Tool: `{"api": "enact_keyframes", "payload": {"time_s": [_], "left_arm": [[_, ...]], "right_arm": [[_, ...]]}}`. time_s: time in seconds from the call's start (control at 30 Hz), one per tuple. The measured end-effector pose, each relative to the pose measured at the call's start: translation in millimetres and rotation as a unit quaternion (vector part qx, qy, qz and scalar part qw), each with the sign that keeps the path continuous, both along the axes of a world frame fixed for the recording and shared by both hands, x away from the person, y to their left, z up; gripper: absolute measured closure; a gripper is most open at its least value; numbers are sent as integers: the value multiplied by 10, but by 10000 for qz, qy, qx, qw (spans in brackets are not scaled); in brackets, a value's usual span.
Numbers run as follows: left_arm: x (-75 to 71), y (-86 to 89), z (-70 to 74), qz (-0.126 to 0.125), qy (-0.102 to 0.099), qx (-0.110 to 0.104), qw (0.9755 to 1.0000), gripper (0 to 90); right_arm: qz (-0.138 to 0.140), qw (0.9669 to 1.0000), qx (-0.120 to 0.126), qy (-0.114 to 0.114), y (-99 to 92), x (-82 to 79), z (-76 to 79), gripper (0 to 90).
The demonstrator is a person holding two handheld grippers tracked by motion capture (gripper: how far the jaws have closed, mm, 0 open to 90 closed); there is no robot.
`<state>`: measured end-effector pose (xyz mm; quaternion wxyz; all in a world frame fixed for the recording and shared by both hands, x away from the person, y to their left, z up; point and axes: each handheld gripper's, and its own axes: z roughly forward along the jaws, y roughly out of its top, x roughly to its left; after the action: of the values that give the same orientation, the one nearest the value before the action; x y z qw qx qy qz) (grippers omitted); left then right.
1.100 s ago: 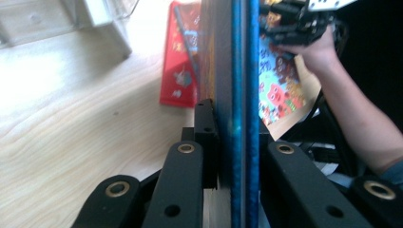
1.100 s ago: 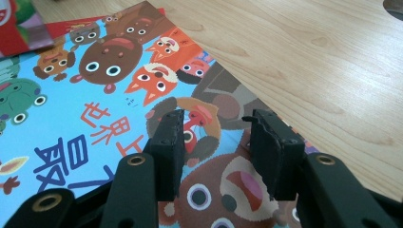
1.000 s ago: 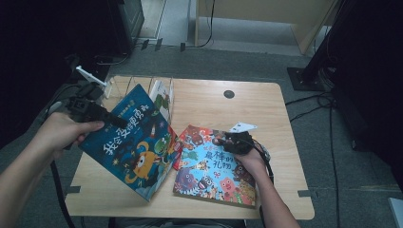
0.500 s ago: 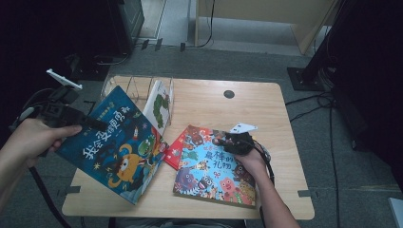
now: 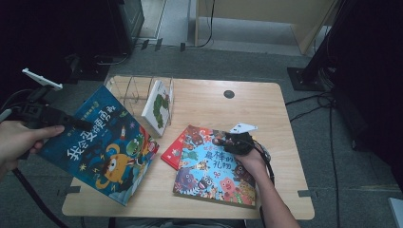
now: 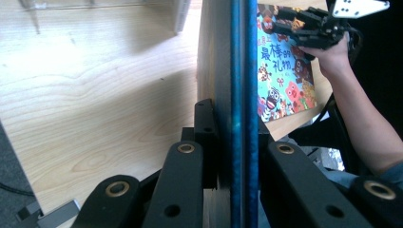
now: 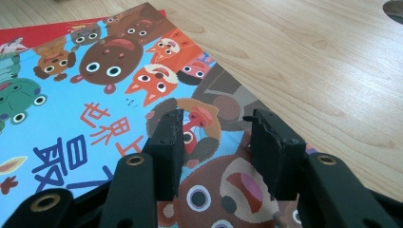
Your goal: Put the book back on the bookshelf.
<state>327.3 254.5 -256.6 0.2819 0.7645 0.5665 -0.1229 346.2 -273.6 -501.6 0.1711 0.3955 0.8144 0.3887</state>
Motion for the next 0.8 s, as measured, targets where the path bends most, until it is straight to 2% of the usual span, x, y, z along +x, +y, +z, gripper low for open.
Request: {"api": "enact_keyframes", "payload": {"time_s": [0.27, 0.37, 0.67, 0.8], "left_arm": [[142, 219, -38, 382, 36, 60, 9992, 823], [203, 295, -22, 480, 31, 146, 9987, 824], [384, 489, -4, 904, 9, 330, 9954, 825], [478, 546, 13, 1067, 20, 314, 9938, 825]], "right_arm": [[4, 10000, 3, 4, -1, 0, 0, 553], [4, 10000, 2, 2, -1, 1, 0, 553], [1, 10000, 9, 2, 0, 1, 0, 553], [3, 10000, 11, 8, 0, 1, 0, 553]]}}
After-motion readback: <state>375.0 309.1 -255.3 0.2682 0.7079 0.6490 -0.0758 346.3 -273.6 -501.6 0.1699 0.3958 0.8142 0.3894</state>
